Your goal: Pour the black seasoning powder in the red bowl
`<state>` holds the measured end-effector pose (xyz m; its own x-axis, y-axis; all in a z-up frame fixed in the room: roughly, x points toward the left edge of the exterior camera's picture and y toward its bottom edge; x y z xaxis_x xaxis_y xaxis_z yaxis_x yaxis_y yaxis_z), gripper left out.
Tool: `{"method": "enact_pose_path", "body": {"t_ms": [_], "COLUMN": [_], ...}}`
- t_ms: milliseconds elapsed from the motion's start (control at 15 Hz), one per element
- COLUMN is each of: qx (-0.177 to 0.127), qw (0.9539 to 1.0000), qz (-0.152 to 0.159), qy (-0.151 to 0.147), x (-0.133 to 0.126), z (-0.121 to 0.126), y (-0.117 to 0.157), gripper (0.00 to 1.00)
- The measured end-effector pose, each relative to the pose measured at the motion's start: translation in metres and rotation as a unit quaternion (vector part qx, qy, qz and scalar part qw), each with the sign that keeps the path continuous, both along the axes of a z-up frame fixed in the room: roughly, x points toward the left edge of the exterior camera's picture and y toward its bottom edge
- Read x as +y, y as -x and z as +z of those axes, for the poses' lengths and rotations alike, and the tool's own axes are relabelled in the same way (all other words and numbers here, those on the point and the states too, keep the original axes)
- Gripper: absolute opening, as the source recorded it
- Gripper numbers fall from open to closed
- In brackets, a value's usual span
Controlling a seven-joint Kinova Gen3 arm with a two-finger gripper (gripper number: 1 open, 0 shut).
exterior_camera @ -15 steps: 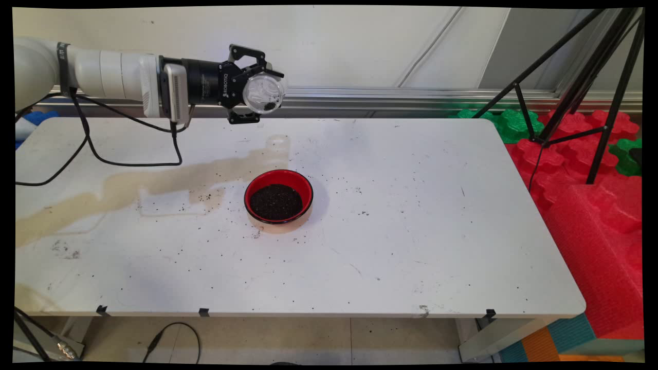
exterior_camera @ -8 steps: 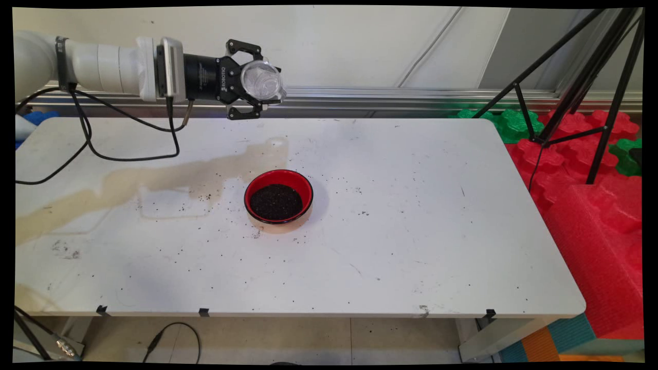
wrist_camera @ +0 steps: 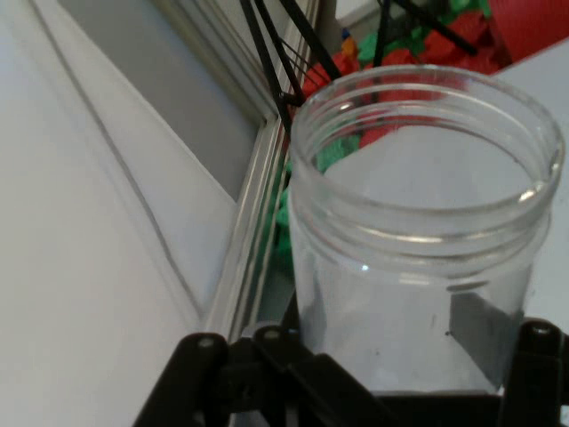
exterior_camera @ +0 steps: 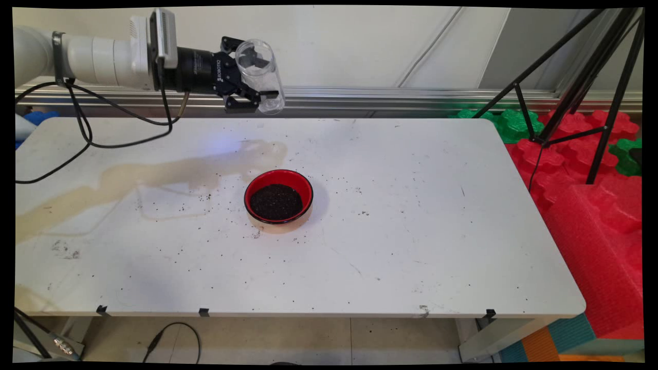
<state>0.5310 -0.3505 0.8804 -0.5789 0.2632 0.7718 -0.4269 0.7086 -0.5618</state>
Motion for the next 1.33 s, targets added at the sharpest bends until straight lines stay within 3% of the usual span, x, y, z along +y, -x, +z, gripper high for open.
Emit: {"method": "enact_pose_path", "body": {"t_ms": [200, 400, 933, 1333], "qx": [0.051, 0.094, 0.154, 0.182], "qw": [0.9974, 0.9911, 0.9745, 0.9623], "qz": [0.019, 0.039, 0.072, 0.093], "qy": [-0.047, -0.087, -0.146, -0.179], "x": [-0.002, -0.004, -0.008, -0.011], "z": [0.002, 0.002, -0.001, -0.009], "y": [-0.005, -0.011, -0.022, -0.033], "gripper": [0.0, 0.0, 0.0, 0.0]}}
